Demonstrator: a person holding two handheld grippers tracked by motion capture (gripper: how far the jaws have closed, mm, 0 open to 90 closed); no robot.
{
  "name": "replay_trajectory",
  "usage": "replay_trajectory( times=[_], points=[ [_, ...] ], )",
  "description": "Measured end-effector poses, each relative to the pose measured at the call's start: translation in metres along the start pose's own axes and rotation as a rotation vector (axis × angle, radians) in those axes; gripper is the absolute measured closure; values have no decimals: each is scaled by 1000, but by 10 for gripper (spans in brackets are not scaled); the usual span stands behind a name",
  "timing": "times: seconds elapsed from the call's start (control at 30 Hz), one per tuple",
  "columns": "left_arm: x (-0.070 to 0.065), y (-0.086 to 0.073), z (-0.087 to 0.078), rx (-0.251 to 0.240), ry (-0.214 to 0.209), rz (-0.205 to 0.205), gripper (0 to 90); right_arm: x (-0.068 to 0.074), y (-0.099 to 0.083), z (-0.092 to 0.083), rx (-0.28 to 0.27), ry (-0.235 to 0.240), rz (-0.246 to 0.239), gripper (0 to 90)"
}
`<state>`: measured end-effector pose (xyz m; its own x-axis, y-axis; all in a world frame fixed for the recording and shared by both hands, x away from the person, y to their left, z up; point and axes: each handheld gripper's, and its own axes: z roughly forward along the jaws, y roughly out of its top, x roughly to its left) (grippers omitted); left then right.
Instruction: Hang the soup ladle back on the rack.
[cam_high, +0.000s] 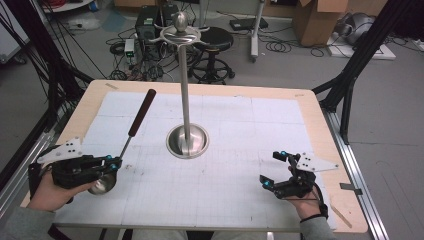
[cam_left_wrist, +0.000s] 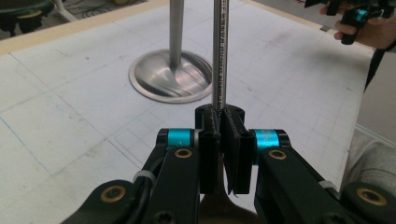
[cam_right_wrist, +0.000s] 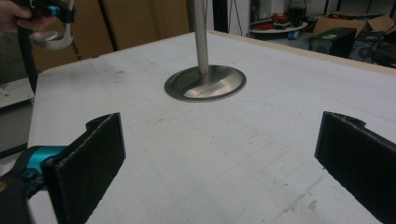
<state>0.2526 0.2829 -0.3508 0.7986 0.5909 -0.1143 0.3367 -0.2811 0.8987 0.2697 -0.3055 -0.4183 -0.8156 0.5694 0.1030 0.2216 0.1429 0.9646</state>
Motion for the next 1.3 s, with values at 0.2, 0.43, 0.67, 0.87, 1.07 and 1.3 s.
replay_trajectory(
  times=[0.2, 0.43, 0.67, 0.87, 1.07, 1.3],
  points=[
    [4, 19, -6, -33, 16, 13, 846, 0, 0, 0, 6, 5, 3, 8],
    [8, 39, -12, -76, 35, 39, 846, 0, 0, 0, -3, 2, 1, 8],
    [13, 48, -10, -129, 53, 23, 846, 2, 0, 1, 3, 13, -4, 8],
    [11, 57, -8, -121, 73, 31, 846, 2, 1, 1, 2, 19, -7, 8],
    [8, 66, -4, -139, 77, 37, 846, 4, 1, 2, 2, 32, -14, 8],
    [11, 74, 0, -149, 75, 24, 846, 3, 1, 2, -2, 33, -14, 8]
  ],
)
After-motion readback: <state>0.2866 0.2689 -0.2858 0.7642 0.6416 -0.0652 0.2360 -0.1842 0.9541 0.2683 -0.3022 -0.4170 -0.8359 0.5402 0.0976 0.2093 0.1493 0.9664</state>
